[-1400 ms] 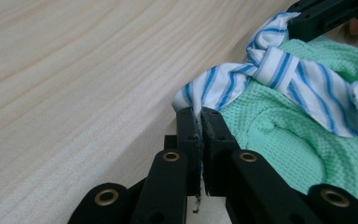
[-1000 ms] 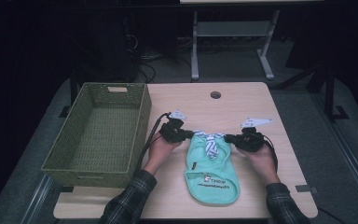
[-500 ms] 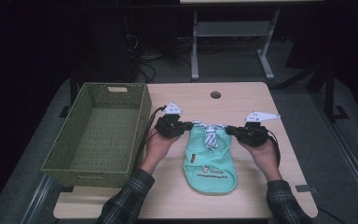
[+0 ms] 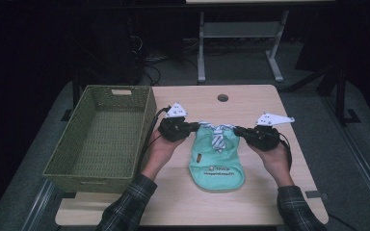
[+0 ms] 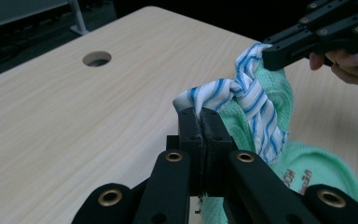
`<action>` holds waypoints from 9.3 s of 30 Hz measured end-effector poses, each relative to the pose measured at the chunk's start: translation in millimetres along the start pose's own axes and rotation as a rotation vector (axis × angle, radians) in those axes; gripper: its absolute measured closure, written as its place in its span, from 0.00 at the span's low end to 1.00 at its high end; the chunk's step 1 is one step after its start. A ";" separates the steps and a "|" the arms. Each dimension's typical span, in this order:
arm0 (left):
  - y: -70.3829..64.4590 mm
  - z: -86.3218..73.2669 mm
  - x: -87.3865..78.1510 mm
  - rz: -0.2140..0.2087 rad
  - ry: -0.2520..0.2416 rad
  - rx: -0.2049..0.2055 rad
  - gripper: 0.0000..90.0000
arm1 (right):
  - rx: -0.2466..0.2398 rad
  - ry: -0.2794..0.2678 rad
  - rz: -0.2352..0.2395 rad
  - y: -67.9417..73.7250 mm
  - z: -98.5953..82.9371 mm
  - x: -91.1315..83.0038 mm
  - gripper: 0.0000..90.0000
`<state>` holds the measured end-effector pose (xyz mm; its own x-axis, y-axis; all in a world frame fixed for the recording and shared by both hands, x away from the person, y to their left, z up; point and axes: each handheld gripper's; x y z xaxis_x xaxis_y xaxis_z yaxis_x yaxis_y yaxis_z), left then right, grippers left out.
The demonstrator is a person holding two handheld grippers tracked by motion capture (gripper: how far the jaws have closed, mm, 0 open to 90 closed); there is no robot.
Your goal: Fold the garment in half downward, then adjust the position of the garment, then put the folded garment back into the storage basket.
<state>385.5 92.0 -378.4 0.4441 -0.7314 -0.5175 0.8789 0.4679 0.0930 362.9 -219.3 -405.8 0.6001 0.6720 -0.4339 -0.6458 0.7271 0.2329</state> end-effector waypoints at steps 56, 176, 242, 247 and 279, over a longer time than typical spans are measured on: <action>-60.3 -17.8 -21.8 -0.020 -0.012 0.142 0.98 | -0.042 -0.016 -0.015 37.1 -43.9 -35.4 0.96; -49.1 -48.1 11.0 -0.072 0.193 0.001 0.99 | -0.017 0.174 0.110 41.7 -71.6 -2.0 1.00; -139.4 -59.4 19.7 -0.383 0.215 0.060 0.98 | 0.013 0.277 0.126 17.4 -55.3 49.5 1.00; -139.0 -63.9 25.8 -0.388 0.248 0.064 0.98 | 0.015 0.288 0.123 15.9 -57.1 50.1 1.00; -89.1 -75.9 15.9 -0.214 0.307 0.011 0.99 | 0.015 0.333 0.136 18.9 -71.1 35.4 1.00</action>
<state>301.0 76.3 -459.5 0.1791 -0.6282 -0.7572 0.9488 0.3139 -0.0361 338.4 -191.8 -478.6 0.3204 0.6819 -0.6576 -0.7009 0.6376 0.3196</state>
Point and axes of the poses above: each handheld gripper's, and its own axes: x roughly forward along the jaws, z roughly out of its top, y roughly to its left, and after that the axes turned 10 degrees about x, right-handed
